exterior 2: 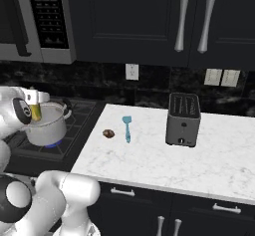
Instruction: Put the cucumber and mushroom in the pot. Retrieve the spatula and lightly stir the vegetables in the pot.
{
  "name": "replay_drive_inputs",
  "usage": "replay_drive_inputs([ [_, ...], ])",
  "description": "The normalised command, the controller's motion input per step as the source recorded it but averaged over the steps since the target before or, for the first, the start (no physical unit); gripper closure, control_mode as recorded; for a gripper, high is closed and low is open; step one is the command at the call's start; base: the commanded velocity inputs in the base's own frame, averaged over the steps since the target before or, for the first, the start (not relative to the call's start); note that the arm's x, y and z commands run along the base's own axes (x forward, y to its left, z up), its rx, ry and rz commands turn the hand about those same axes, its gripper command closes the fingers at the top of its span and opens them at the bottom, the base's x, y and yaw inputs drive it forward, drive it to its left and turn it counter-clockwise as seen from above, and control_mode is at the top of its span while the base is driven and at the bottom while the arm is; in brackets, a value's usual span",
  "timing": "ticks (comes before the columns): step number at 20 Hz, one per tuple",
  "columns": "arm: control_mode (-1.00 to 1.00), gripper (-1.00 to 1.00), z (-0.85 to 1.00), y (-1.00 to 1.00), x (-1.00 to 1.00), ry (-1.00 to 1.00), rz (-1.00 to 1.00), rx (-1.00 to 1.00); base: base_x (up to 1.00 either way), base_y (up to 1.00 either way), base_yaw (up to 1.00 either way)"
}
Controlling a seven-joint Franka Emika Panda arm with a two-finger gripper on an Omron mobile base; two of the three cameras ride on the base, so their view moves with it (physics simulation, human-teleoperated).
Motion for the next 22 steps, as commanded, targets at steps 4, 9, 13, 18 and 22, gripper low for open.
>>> replay_drive_inputs([
  [4,-1.0,1.0,-0.67,0.08,0.51,0.0,0.0,-0.04,0.0,0.0,0.0],
  [9,-1.0,1.0,-0.39,0.25,0.37,0.0,0.0,-0.02,0.0,0.0,0.0],
  [13,-1.0,1.0,-0.09,0.35,0.34,0.0,0.0,0.0,0.0,0.0,0.0],
  [18,-1.0,1.0,-0.07,0.22,0.19,0.0,0.0,0.0,0.0,0.0,0.0],
  [22,-1.0,1.0,-0.42,0.02,0.1,0.07,0.0,0.0,0.0,0.0,0.0],
])
